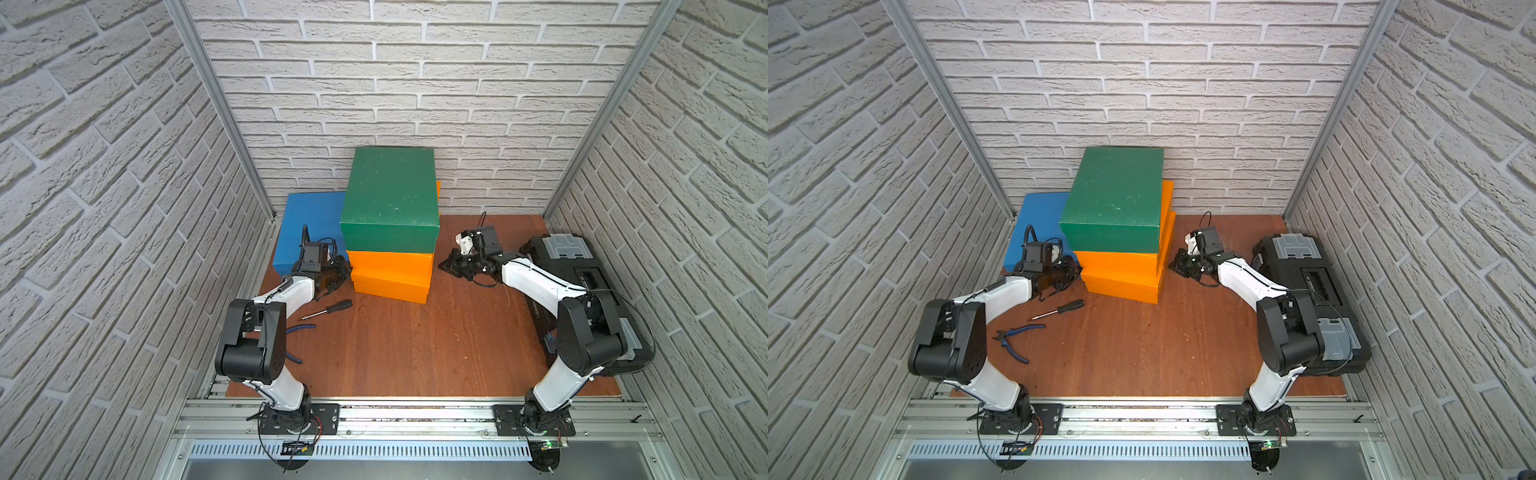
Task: Stack the shoeboxes
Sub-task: Move the shoeboxes to the center of the board.
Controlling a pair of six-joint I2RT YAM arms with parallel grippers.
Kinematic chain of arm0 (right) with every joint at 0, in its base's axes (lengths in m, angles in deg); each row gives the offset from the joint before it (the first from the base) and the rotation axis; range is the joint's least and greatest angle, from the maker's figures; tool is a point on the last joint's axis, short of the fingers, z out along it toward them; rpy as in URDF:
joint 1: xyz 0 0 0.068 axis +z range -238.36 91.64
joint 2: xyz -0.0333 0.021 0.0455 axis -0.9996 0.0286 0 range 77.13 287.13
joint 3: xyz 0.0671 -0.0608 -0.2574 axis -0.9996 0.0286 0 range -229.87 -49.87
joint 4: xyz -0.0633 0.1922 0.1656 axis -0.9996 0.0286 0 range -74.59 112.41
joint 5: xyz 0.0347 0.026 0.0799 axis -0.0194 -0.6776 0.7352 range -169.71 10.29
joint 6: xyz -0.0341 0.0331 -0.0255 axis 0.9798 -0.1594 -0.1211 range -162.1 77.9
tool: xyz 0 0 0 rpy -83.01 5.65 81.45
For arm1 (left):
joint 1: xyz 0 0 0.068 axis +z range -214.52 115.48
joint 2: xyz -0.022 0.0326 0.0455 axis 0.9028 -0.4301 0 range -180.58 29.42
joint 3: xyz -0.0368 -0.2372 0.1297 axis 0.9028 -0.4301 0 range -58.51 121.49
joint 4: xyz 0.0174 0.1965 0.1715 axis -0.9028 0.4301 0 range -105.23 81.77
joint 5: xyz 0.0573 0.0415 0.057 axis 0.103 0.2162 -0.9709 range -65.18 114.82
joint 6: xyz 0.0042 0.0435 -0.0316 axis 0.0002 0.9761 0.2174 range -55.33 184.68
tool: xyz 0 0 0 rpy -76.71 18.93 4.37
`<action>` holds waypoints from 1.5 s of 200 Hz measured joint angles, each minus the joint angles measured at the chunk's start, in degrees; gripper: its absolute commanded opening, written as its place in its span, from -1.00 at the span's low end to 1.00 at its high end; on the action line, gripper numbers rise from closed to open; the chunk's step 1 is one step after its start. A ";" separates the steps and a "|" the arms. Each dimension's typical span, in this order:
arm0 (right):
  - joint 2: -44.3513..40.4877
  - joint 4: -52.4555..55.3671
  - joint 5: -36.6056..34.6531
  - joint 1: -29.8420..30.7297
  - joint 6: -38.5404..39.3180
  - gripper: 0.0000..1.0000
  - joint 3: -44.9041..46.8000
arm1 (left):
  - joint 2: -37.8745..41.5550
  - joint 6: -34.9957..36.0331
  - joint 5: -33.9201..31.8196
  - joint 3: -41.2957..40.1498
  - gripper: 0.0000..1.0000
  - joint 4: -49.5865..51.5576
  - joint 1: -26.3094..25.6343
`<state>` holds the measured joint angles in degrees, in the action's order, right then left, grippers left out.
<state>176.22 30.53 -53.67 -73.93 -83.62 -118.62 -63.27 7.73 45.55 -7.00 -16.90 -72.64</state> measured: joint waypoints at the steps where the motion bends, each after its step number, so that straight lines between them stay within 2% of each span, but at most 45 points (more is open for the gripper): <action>1: 0.04 -0.02 0.00 0.00 -0.07 -0.94 0.00 | -0.02 0.00 0.02 0.00 -1.00 -0.02 -0.07; 53: 1.05 -3.04 0.52 -1.31 -1.66 -0.94 3.26 | -0.96 -0.76 -0.46 2.27 -1.00 -0.31 -4.33; 91: 0.50 -5.73 1.55 -4.42 -3.17 -0.94 7.85 | -2.51 -1.44 -1.53 4.00 -1.00 -0.50 -8.13; 161: -7.17 -5.40 3.39 -12.83 -3.26 -0.94 12.22 | -5.62 -2.32 -2.82 8.04 -1.00 -0.92 -14.84; 208: -10.62 -6.12 3.43 -13.90 -2.89 -0.94 14.91 | -9.11 -3.21 -4.31 10.49 -1.00 -0.94 -16.24; 256: -11.52 -5.20 4.55 -14.53 -2.84 -0.94 17.14 | -9.33 -3.08 -4.50 10.56 -1.00 -0.76 -16.52; 300: -12.20 -1.60 5.55 -16.72 -1.66 -0.94 13.79 | -5.03 -1.95 -4.22 10.58 -1.00 1.55 -14.23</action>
<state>164.02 28.93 -48.12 -90.65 -85.28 -104.83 -68.29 5.78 41.33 3.58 -15.35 -86.87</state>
